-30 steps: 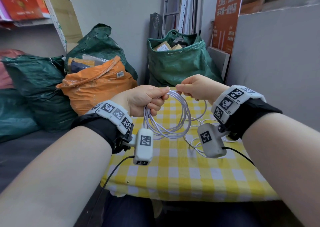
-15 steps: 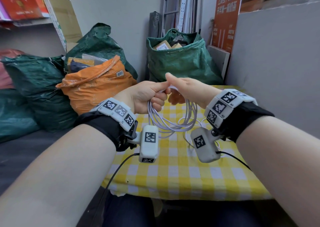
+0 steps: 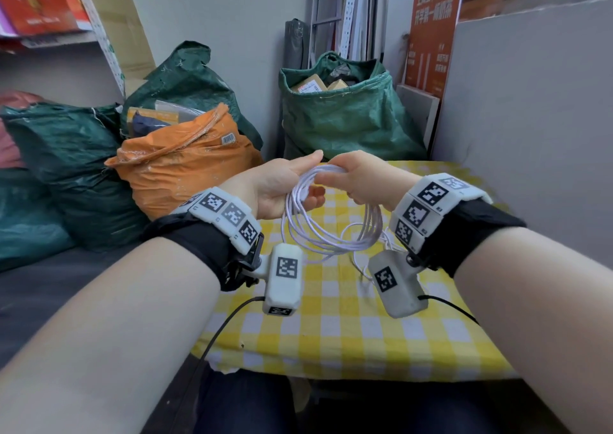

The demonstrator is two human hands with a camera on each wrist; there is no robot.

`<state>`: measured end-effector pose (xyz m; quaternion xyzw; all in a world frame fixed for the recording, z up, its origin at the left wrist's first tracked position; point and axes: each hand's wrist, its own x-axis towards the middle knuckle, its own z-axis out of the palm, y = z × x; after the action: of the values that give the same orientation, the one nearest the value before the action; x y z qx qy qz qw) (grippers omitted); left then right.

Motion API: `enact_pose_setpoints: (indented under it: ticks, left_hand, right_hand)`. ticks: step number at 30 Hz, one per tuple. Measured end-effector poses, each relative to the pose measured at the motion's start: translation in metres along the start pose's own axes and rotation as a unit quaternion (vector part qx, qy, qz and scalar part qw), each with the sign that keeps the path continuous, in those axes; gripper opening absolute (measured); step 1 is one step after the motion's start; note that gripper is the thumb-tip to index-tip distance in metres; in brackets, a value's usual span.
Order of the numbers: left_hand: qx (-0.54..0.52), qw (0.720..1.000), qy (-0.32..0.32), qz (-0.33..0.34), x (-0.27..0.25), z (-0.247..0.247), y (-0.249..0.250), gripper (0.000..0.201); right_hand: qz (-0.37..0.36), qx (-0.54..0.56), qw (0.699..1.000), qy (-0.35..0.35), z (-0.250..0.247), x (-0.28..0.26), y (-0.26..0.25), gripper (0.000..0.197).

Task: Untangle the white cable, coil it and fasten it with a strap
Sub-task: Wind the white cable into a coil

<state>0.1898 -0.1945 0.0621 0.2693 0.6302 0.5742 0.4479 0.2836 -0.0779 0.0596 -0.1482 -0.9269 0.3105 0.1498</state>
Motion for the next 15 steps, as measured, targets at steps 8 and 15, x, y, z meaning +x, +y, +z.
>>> enact_pose_setpoints:
  ticks: [8,15]
  left_hand:
    - [-0.130,0.990,-0.028,0.056,-0.007,-0.008,-0.013,0.040]
    - [-0.078,0.992,-0.001,0.095,-0.002,-0.001,-0.013,0.006]
  right_hand:
    - [0.096,0.184,0.966,0.156,-0.007,0.009,0.025,0.022]
    - [0.084,0.249,0.957,0.121,-0.001,0.005,0.019,0.022]
